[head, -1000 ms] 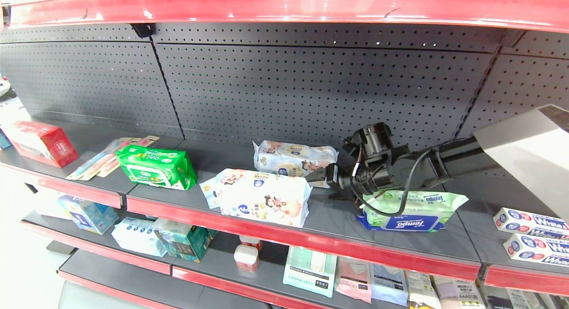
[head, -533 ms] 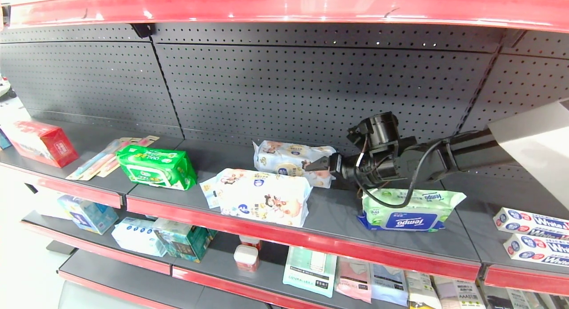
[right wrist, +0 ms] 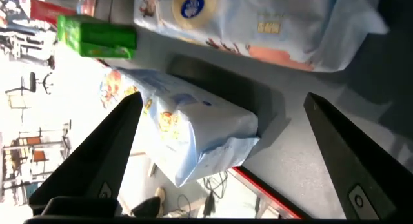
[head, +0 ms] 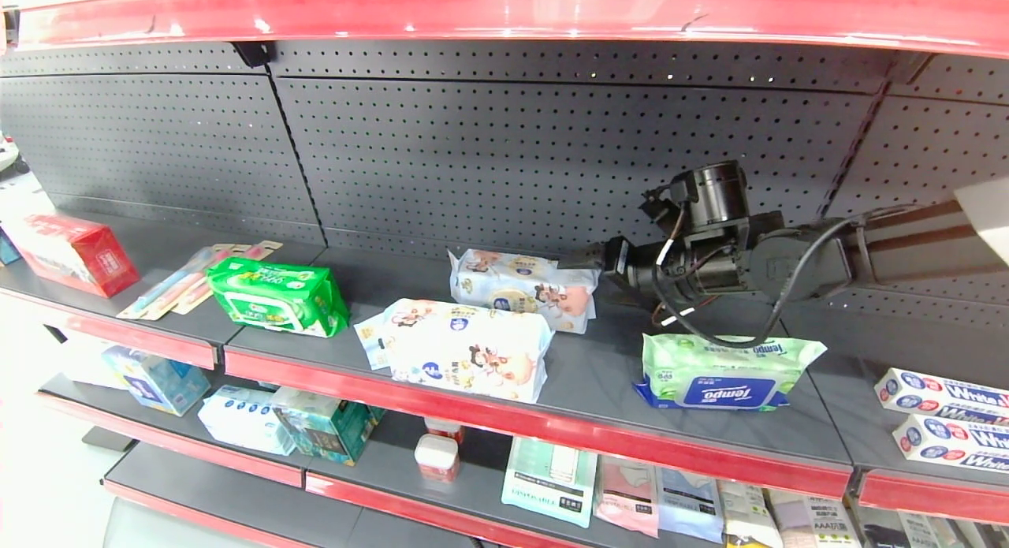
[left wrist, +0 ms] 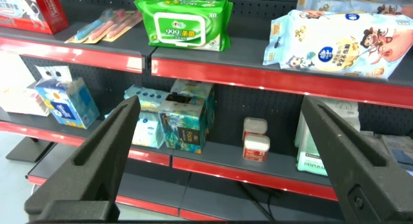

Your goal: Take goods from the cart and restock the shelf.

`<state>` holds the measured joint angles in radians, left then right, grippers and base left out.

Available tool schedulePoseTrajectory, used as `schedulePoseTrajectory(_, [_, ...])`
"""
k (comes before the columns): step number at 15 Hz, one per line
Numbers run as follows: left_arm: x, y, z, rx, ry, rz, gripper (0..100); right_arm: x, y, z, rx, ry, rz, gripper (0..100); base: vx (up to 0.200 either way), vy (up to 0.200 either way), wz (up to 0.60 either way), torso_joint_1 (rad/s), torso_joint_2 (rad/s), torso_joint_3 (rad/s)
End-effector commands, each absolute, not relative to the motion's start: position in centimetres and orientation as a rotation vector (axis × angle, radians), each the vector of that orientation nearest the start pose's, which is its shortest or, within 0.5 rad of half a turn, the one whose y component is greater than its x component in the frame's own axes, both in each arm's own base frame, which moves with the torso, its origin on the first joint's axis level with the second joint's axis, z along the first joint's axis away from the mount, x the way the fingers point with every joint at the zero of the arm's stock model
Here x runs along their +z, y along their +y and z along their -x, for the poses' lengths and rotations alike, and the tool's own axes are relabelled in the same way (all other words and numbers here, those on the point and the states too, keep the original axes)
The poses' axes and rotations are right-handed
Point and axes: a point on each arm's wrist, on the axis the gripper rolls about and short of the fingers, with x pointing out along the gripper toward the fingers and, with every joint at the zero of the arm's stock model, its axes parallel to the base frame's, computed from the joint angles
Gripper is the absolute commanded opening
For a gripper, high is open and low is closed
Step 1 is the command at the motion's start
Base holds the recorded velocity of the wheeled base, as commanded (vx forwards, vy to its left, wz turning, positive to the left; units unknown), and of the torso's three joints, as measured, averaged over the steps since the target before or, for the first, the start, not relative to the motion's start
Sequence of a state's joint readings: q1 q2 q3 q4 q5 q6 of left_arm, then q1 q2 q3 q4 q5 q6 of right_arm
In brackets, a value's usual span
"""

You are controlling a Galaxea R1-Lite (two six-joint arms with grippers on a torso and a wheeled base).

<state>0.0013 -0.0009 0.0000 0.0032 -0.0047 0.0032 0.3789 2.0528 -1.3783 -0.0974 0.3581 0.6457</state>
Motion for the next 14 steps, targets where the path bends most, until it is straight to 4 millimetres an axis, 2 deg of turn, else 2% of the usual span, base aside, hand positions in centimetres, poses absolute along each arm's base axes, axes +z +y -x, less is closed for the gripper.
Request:
schedulePoseTrajectory(1, [7.5, 0.0, 2.3, -0.003, 0.003, -0.003, 100, 17.7, 15.0, -36.7, 0.503, 0.762, -0.598, 100, 0.0, 0.0, 0.0, 0.0, 0.0, 0.0])
schedulePoseTrajectory(3, [7.5, 0.0, 2.3, -0.003, 0.003, -0.003, 100, 17.9, 14.8, -36.1, 0.502, 0.763, -0.6, 100, 0.0, 0.0, 0.0, 0.0, 0.0, 0.0])
schedulePoseTrajectory(4, [7.5, 0.0, 2.3, -0.003, 0.003, -0.003, 100, 18.1, 14.1, -34.5, 0.477, 0.769, -0.594, 100, 0.0, 0.0, 0.0, 0.0, 0.0, 0.0])
schedulePoseTrajectory(10, [7.5, 0.0, 2.3, -0.003, 0.003, -0.003, 100, 20.6, 11.1, -29.2, 0.456, 0.722, -0.6, 100, 0.0, 0.0, 0.0, 0.0, 0.0, 0.0])
schedulePoseTrajectory(12, [7.5, 0.0, 2.3, -0.003, 0.003, -0.003, 100, 20.9, 9.4, -26.2, 0.437, 0.712, -0.607, 100, 0.0, 0.0, 0.0, 0.0, 0.0, 0.0])
schedulePoseTrajectory(13, [7.5, 0.0, 2.3, -0.003, 0.003, -0.003, 100, 20.9, 9.2, -25.6, 0.435, 0.713, -0.608, 100, 0.0, 0.0, 0.0, 0.0, 0.0, 0.0])
schedulePoseTrajectory(14, [7.5, 0.0, 2.3, -0.003, 0.003, -0.003, 100, 20.7, 8.5, -23.5, 0.428, 0.715, -0.608, 100, 0.0, 0.0, 0.0, 0.0, 0.0, 0.0])
